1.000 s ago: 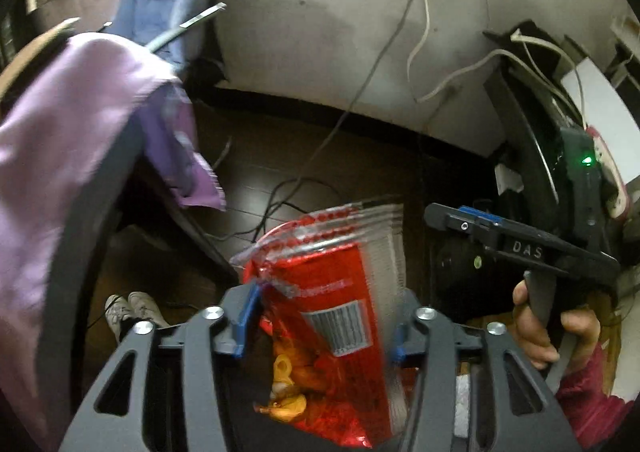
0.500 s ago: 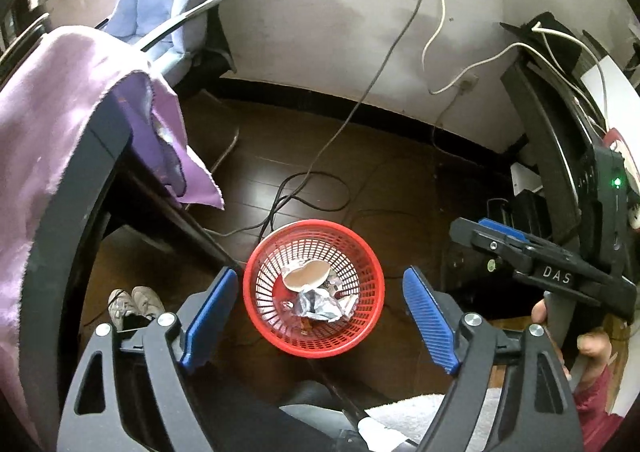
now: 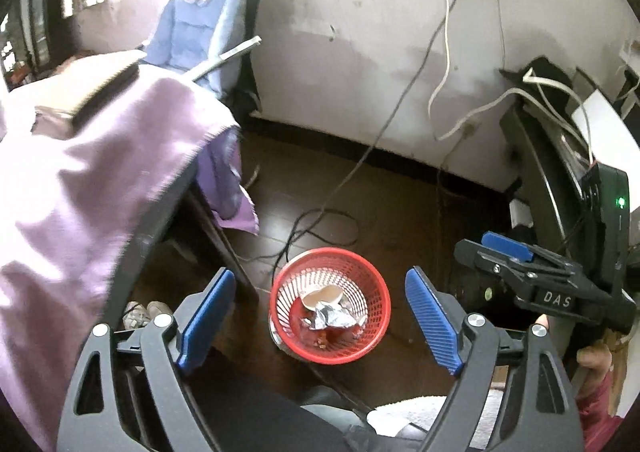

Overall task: Collect trash
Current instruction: 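Open both tools to drop the snack bag and medicine box into the wastebasket, then return the left tool to the table and grasp the clear plastic bag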

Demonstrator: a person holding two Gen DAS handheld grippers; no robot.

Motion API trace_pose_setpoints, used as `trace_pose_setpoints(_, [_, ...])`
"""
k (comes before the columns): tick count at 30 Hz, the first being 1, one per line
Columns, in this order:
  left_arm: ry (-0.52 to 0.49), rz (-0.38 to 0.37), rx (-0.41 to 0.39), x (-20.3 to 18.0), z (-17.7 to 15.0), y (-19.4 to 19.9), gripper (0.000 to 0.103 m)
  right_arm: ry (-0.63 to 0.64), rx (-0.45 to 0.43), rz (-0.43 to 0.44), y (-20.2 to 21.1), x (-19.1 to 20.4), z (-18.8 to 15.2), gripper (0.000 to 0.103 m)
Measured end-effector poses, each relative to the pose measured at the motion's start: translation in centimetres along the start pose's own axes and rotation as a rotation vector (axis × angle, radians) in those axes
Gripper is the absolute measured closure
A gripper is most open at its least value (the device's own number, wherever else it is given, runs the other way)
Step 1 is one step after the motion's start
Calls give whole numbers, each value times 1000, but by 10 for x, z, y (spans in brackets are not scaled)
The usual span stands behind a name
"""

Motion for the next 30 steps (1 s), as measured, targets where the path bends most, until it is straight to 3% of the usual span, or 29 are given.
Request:
trace_pose_setpoints(6, [52,44,-103,28,-4,52,14,80,-30,13,20,40,-1,19])
trace_pose_setpoints(15, [195,155,-212,109,-35,130,10,224,-26,40,28,114,-19,14])
trace_pose_setpoints(20, [284,333,-221,186,-69,177,6,306,3,55,19,157,-34,13])
trace_pose_setpoints(25, [434,531,-177,295,-112,224,6,365,60,82,-1,200,-50,13])
trace_pose_setpoints(27, [493,579,-166,332,-129,239,6,399,72,90,-7,221,-57,13])
trace_pose_setpoints(30, [578,565,-153,381,-155,252,6,449,85,111,-12,252,-67,13])
Point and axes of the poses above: each gripper's, at about its wrist camera, not at the fingertips, and y roughly against the way its jaws point, x to its left, z to its top, the point moved 6 cm from there along -y, roughly the way its jaws point, and after that the axes turned 8 degrees about -y, right-handed, at the moved point
